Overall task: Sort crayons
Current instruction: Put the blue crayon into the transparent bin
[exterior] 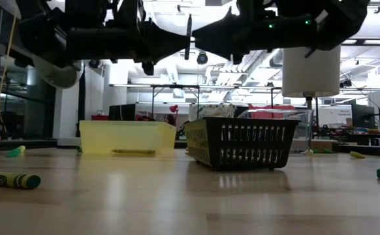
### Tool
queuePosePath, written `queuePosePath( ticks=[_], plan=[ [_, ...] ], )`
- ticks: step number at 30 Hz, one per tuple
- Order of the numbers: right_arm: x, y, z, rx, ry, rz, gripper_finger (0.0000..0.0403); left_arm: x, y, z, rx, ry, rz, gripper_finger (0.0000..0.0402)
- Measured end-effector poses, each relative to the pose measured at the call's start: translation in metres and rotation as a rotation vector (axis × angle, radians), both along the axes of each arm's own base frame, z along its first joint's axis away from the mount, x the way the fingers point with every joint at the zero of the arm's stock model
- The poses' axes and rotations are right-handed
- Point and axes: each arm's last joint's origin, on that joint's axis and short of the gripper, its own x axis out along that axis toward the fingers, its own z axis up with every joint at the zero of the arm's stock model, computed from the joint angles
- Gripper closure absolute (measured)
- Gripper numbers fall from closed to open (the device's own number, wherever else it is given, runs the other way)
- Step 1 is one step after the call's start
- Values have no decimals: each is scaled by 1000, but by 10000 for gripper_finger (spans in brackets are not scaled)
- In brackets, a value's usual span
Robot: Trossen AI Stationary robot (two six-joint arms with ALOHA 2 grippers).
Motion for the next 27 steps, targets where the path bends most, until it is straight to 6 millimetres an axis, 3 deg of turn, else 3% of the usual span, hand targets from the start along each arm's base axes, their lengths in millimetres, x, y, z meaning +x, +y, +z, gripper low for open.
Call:
queuePosePath(
  ticks=[6,14,27],
  plan=[
    [12,0,4,35,-26,11,194,1,-2,1,-1,-4,-4,401],
    [14,1,4,79,-75,46,200,1,-4,2,10,-15,-9,401],
    [14,3,5,124,-86,62,344,1,-3,3,13,-17,11,401]
  ],
)
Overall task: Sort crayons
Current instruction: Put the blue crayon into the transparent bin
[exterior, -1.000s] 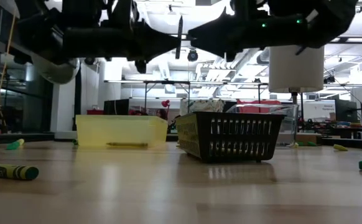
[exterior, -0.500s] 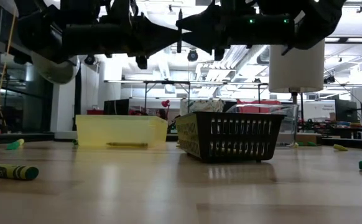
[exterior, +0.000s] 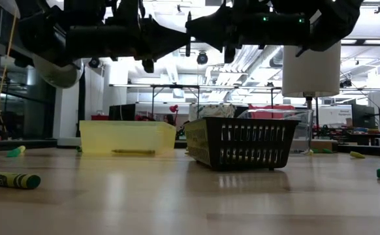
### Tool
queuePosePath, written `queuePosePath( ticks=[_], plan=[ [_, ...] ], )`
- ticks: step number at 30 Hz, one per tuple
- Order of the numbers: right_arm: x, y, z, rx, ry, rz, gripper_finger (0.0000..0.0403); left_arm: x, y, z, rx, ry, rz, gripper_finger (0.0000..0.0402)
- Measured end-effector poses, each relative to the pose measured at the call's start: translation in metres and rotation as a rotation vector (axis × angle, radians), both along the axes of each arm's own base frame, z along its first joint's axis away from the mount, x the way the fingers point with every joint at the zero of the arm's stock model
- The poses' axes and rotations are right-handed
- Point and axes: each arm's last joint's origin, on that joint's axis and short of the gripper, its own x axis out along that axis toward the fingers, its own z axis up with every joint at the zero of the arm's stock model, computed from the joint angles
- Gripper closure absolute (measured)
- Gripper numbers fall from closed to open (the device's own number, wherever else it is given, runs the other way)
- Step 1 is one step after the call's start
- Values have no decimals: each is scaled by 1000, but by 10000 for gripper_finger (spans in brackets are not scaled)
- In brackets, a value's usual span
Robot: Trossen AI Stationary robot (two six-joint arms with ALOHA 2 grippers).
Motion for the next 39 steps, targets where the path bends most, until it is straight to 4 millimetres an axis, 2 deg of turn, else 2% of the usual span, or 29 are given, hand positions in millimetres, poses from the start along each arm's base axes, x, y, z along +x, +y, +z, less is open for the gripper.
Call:
queuePosePath(
  ticks=[5,16,29,34,39],
  plan=[
    [0,0,0,6,0,13,393,0,0,0,-1,0,9,399],
    [0,0,0,29,5,28,388,0,0,0,-2,4,10,392],
    [0,1,-1,57,6,49,307,0,0,0,-2,3,10,401],
    [0,1,-1,51,6,48,301,0,0,0,-2,3,10,401],
    [0,1,-1,48,11,55,300,12,-1,0,4,17,-40,401]
  ],
)
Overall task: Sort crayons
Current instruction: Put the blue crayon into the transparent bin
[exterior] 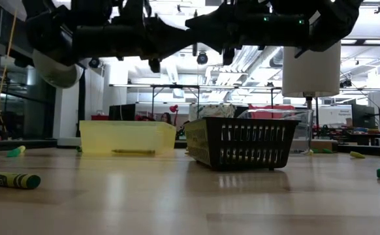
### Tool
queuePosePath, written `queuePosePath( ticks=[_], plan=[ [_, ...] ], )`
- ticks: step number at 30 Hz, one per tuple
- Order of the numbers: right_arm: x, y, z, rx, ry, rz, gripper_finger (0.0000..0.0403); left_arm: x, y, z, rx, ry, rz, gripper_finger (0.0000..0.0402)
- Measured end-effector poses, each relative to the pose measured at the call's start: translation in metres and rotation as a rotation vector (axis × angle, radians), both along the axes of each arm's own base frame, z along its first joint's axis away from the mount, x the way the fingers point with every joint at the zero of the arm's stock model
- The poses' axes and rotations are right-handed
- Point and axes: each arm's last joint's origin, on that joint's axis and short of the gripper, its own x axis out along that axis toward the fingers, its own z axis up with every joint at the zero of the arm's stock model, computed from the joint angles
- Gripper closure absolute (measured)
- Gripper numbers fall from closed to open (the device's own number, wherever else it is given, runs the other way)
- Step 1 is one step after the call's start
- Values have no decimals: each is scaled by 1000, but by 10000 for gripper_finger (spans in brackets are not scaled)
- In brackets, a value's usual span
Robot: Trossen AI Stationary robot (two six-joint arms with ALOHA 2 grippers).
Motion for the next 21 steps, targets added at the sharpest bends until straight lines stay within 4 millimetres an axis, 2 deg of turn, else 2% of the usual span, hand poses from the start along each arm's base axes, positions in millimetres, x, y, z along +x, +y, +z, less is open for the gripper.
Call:
queuePosePath(
  ticks=[4,17,21],
  plan=[
    [0,0,-1,-15,10,14,300,6,0,-5,0,17,-1,401],
    [0,0,-2,-27,19,13,300,6,2,-4,16,18,31,401],
    [0,0,-2,-22,19,13,316,6,3,-4,16,19,35,401]
  ],
)
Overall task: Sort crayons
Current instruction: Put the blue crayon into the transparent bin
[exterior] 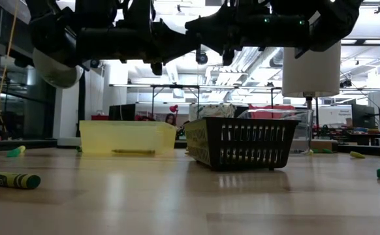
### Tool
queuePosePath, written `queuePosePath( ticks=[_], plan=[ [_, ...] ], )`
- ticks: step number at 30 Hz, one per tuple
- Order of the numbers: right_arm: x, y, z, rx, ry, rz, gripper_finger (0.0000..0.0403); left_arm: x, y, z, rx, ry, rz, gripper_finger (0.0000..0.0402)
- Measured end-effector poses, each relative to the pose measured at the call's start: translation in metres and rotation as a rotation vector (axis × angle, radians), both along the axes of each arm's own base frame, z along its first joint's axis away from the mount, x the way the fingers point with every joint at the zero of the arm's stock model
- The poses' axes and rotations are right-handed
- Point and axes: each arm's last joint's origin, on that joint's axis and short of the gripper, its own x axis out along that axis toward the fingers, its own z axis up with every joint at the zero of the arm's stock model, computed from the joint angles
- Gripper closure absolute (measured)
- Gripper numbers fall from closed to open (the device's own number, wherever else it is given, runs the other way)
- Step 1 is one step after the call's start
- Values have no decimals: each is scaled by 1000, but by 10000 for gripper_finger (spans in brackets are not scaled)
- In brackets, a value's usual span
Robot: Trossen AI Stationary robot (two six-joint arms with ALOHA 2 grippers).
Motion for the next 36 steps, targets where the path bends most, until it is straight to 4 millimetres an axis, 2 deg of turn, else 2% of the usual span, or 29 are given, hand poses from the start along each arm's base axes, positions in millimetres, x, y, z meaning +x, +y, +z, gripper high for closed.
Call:
queuePosePath(
  ticks=[5,7,11,15,26,32,36],
  plan=[
    [0,-1,0,3,0,-20,379,0,0,0,-1,0,-1,401],
    [0,-1,0,3,1,-20,392,0,0,0,-1,0,0,401],
    [0,-1,0,4,1,-21,384,0,0,0,-1,0,0,394],
    [0,-1,0,4,1,-21,396,0,0,0,-1,0,1,376],
    [-4,-2,4,-33,28,-46,398,-6,3,-3,-1,153,59,279],
    [-19,-5,13,-97,149,-189,398,-26,8,15,2,291,126,254],
    [-34,-11,10,-128,233,-400,398,-43,10,29,1,340,204,253]
  ],
)
